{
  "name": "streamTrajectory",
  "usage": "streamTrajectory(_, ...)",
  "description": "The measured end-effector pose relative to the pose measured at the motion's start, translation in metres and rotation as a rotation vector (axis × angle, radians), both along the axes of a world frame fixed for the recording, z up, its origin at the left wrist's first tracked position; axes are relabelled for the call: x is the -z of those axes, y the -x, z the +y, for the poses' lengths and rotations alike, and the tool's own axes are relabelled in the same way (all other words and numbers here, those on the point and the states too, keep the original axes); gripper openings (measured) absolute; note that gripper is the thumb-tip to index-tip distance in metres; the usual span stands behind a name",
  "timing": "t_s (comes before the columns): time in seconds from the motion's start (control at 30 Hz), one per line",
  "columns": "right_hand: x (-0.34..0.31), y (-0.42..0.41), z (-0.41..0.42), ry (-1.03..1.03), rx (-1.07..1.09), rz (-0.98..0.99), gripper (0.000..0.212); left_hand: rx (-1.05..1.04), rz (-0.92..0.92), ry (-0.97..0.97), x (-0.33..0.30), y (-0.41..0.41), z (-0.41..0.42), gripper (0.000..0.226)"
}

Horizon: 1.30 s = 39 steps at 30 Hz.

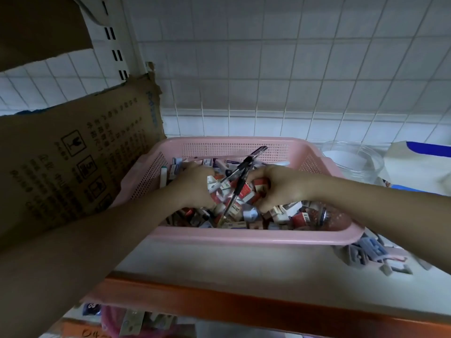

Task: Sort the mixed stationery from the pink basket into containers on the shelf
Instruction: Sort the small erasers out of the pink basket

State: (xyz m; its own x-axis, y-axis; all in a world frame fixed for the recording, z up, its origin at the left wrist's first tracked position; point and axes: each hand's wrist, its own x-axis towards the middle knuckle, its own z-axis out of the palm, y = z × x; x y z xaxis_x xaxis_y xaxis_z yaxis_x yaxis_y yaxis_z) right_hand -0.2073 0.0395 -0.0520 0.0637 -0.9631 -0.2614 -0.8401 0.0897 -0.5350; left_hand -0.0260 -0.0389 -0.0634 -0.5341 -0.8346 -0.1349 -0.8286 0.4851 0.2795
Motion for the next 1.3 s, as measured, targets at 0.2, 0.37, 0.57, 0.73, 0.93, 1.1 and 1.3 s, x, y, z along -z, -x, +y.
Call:
streamTrajectory(0.2,-0.001,0.009,0.0,0.073,0.011,-0.244,0.044,-0.108,0.313,-0.112,-0.019,-0.005,-0.001,0.052)
streamTrajectory(0.37,-0.005,0.015,0.0,0.156,0.096,-0.42,0.042,-0.138,0.532,-0.271,-0.034,0.0,0.008,0.019)
streamTrajectory(0.57,0.002,0.008,0.002,0.039,-0.005,-0.014,0.066,-0.203,0.691,-0.383,-0.031,0.005,0.02,0.018)
streamTrajectory(0.73,0.009,-0.018,-0.002,0.231,0.01,0.294,0.062,-0.134,0.684,-0.143,-0.028,0.003,0.03,0.01)
streamTrajectory(0.93,0.017,-0.028,-0.014,0.172,0.066,0.121,0.064,-0.116,0.609,0.201,-0.041,-0.005,0.048,0.015)
streamTrajectory(1.1,0.027,-0.039,-0.017,0.287,0.073,0.305,0.065,-0.17,0.707,0.16,-0.037,-0.012,0.049,0.017)
streamTrajectory(1.3,0.023,-0.038,-0.02,0.301,0.083,0.366,0.059,-0.219,0.739,0.109,-0.033,-0.022,0.05,0.015)
